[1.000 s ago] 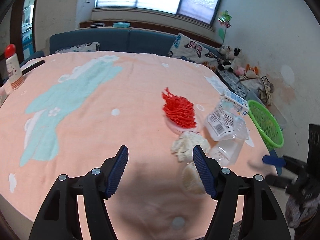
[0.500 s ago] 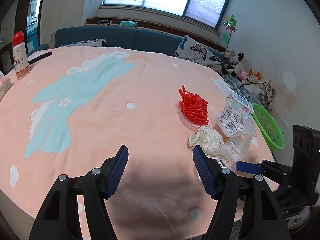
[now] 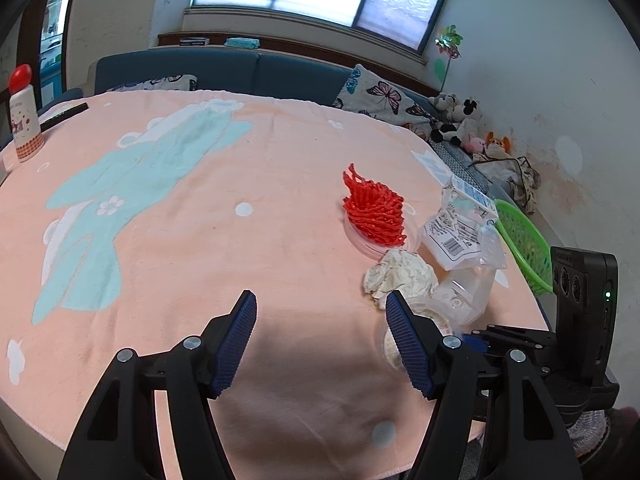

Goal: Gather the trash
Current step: 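Grasp the clear plastic cup with the right gripper while the left grasps the crumpled tissue ball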

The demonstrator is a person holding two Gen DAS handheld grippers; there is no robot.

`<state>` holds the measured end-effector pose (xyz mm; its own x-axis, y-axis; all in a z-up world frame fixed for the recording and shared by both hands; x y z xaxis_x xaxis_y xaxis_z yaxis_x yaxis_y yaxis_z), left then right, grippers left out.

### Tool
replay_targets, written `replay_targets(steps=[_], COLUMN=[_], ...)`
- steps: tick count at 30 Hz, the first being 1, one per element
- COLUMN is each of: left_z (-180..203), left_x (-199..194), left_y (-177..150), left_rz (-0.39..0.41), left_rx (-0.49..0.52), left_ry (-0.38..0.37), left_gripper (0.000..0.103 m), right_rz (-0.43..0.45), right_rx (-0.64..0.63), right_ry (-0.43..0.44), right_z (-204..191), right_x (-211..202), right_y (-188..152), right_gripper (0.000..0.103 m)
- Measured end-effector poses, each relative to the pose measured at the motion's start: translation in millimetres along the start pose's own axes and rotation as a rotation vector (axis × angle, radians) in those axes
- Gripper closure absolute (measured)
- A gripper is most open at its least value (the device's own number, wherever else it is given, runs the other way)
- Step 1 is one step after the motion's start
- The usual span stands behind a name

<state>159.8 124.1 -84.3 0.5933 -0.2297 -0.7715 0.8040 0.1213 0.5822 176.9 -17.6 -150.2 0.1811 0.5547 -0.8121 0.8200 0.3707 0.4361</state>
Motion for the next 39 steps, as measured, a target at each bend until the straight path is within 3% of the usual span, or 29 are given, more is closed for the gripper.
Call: replay_targets(steps=[2, 16, 25, 35, 39], left_z=[3.1, 51.2, 72.4, 75.9, 75.8], left_x=[3.0, 32.0, 59.1, 80.5, 86.3], left_y=[0.0, 2.7, 4.9, 9.0, 9.3], left_rz=[-0.006, -0.05, -0.087, -0.118, -0.131], left_rx=[0.006, 0.115, 0.192, 0.188, 0.18], left_ry=[-0.002, -0.038, -0.014, -0.005, 0.01], left_gripper=[0.038, 0.038, 0.035, 0.035, 0.043], right_rz=[0.006, 0.033, 0.098, 0.185, 0.212], right_rx=[0.0, -0.001, 0.077, 0.181, 0.216], right_ry=[0.012, 0.016, -0.032, -0.098, -0.113], right_z=[-0.2, 16.4, 62.0, 114.1, 128.7], right_x=[-4.1, -49.8, -98.4, -139.3, -150.3], right_y=[-1.7, -32.2, -49.1, -51.3, -48.5], right_gripper=[0.065, 0.065, 0.065, 0.065, 0.065])
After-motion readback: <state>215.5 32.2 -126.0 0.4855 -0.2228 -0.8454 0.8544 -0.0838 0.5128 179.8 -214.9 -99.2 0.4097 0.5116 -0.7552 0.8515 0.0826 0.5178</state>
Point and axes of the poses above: each gripper's, at about its wrist camera, not at the fingertips, and x roughly the way its jaws point, z to its right, y to its top, the point moved 9 cm from there along x, roughly the way its jaws point, and after that the axes turned 8 degrees about -z, right-handed, at the moved point
